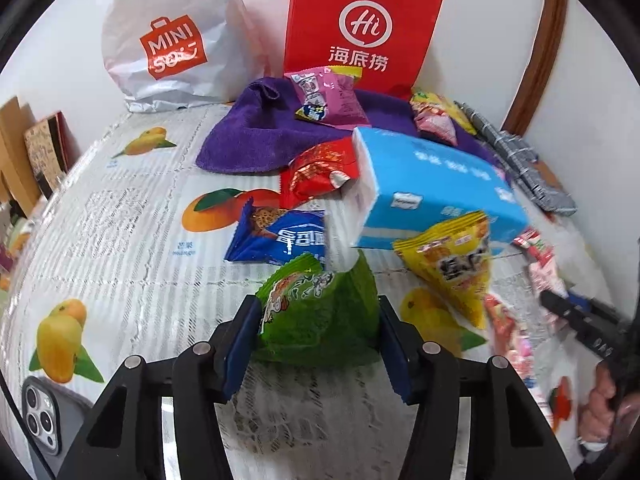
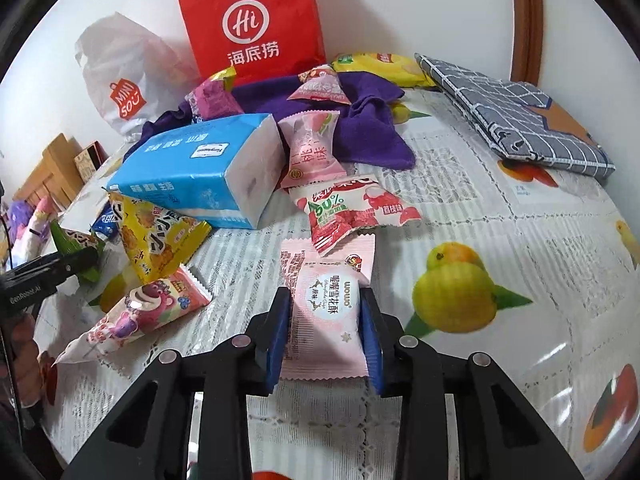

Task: Organize snacks
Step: 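Carry both snacks to the purple towel while the right gripper releases the candy packet, then lower the green bag onto the purple towel and open the left gripper, then move the right gripper toward the red-and-white lychee candy packet while the left withdraws, then close the right gripper on the red-and-white lychee candy packet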

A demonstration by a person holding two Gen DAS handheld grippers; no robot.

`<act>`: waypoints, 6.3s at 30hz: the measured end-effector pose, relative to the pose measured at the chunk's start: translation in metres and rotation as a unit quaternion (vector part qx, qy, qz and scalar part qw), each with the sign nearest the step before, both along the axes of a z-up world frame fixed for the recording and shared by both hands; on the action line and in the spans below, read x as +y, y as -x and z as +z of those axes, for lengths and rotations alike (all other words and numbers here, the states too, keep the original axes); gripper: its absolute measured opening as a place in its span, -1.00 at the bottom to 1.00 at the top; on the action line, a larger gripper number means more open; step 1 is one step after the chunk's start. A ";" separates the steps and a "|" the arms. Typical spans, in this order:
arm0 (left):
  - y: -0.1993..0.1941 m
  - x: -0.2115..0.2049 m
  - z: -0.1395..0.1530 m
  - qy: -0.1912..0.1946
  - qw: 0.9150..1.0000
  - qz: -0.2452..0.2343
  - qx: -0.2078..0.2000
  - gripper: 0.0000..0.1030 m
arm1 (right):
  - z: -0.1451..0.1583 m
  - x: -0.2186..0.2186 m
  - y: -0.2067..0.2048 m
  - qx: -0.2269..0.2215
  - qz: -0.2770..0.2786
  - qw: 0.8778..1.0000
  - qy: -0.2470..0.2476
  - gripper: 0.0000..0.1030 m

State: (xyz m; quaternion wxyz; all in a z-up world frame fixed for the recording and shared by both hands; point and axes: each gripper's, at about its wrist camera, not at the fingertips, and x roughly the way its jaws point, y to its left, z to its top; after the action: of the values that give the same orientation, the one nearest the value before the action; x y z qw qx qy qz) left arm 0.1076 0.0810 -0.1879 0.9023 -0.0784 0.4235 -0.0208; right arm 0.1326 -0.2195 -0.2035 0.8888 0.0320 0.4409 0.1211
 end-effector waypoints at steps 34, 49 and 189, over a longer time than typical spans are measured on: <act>-0.087 -0.035 0.153 -0.024 0.994 -0.007 -0.104 0.04 | 0.162 0.036 -0.107 -0.106 0.052 0.992 -0.037 -0.35; -0.178 -0.004 0.149 -0.020 0.996 0.027 -0.084 0.04 | 0.147 0.045 -0.212 -0.081 0.044 0.996 -0.018 -0.35; -0.138 -0.020 0.184 -0.049 0.998 0.001 -0.047 0.51 | -0.010 0.018 -0.052 -0.010 -0.028 0.997 0.072 -0.02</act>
State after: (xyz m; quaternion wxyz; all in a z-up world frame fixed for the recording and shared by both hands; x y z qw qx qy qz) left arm 0.2460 0.0614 -0.0042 0.9241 -0.0330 0.3807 -0.0029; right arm 0.1844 -0.2011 -0.2132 0.8964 -0.0208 0.4381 0.0641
